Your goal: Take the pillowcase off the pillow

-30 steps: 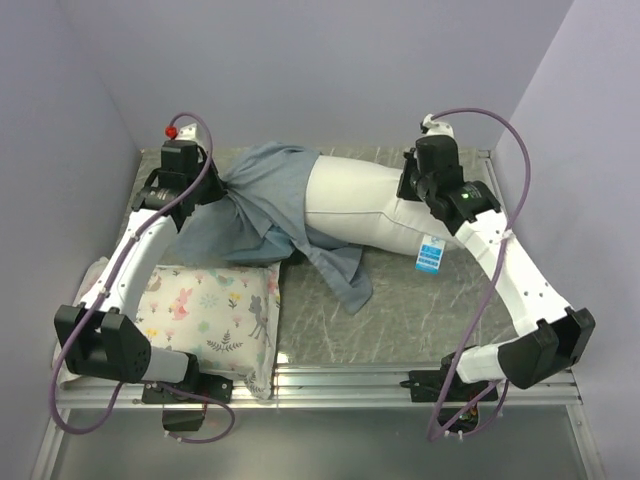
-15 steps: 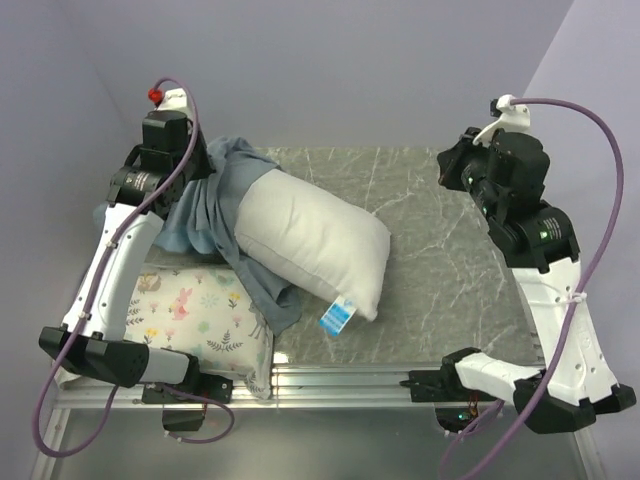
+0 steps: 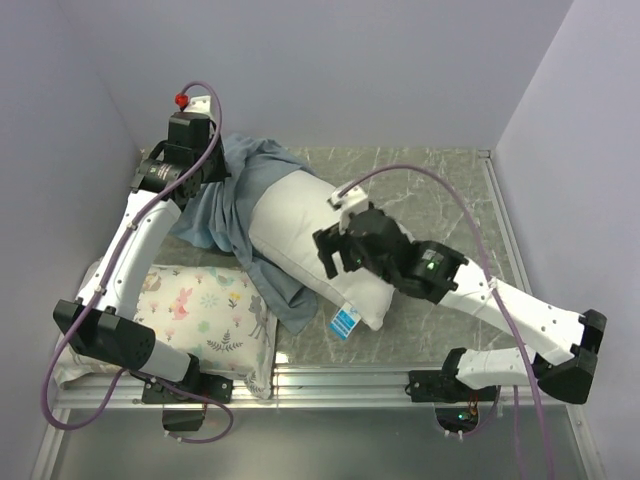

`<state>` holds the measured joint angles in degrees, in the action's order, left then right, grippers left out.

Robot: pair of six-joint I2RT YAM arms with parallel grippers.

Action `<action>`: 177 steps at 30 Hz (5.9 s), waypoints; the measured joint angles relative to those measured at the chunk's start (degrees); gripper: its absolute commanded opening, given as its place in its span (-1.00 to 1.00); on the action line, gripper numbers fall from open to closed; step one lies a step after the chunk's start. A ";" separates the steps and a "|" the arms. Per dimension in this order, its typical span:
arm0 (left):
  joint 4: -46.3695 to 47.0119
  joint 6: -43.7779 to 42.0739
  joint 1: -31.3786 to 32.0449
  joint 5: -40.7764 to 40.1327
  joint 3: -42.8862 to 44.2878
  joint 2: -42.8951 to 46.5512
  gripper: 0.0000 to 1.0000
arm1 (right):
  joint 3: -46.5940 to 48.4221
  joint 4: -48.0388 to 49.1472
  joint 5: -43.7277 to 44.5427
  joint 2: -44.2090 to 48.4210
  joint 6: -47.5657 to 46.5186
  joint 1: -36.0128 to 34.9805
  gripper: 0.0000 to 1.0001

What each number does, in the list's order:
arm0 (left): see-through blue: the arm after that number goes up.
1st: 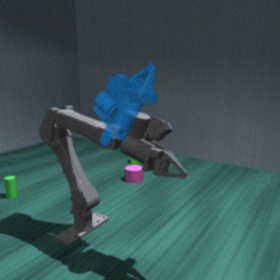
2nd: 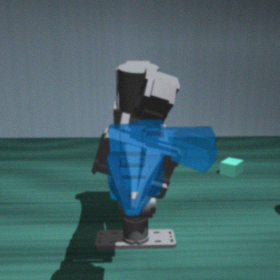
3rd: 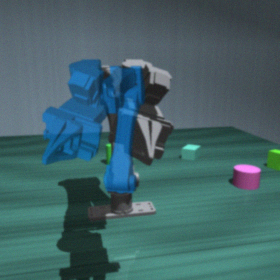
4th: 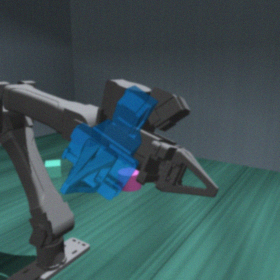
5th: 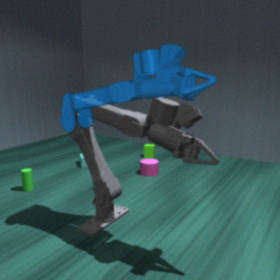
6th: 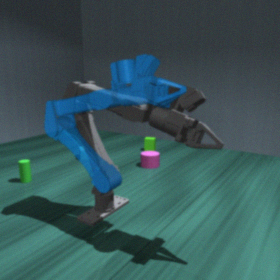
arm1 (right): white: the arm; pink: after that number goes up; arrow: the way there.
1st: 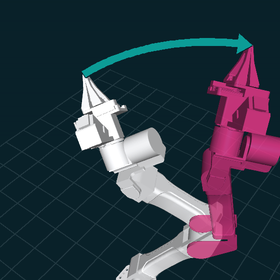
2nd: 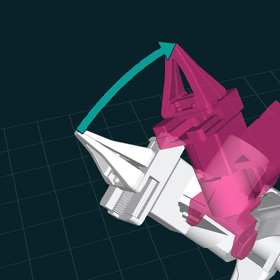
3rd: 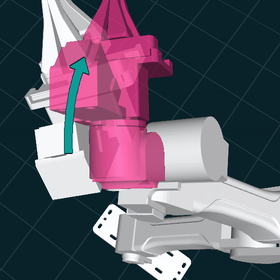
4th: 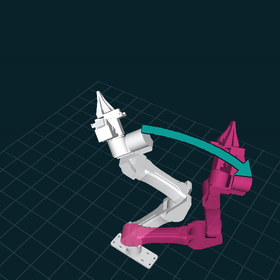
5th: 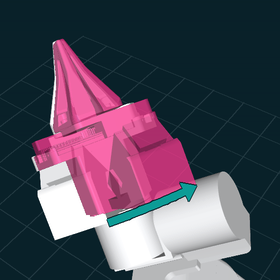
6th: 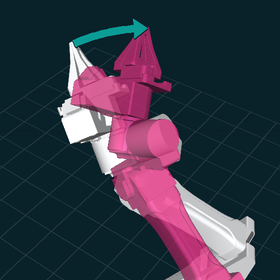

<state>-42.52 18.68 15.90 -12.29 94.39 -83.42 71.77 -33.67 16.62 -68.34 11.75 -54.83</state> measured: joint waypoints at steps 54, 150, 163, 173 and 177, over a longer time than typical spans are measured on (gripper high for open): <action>12.83 1.03 1.62 9.42 -3.43 1.25 0.61 | 17.31 3.48 -27.39 -28.17 0.00 37.68 -1.00; 19.41 24.70 -27.93 15.43 9.51 -26.47 -0.99 | 28.83 -24.44 -25.31 4.15 6.27 45.46 -1.00; 17.79 24.46 -30.47 12.24 12.59 -29.24 -0.99 | 29.97 -28.26 -24.55 6.84 4.83 46.40 -1.00; 17.75 24.57 -30.73 11.85 12.79 -29.29 -0.99 | 35.15 -30.91 -23.87 6.80 4.00 46.49 -1.00; 17.75 24.57 -30.73 11.10 13.90 -30.10 -0.99 | 36.52 -31.93 -23.26 6.75 3.67 46.51 -1.00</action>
<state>-24.77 43.24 -14.83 -1.19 108.29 -113.51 108.29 -65.60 -6.63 -61.58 15.42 -8.32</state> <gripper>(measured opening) 0.012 0.101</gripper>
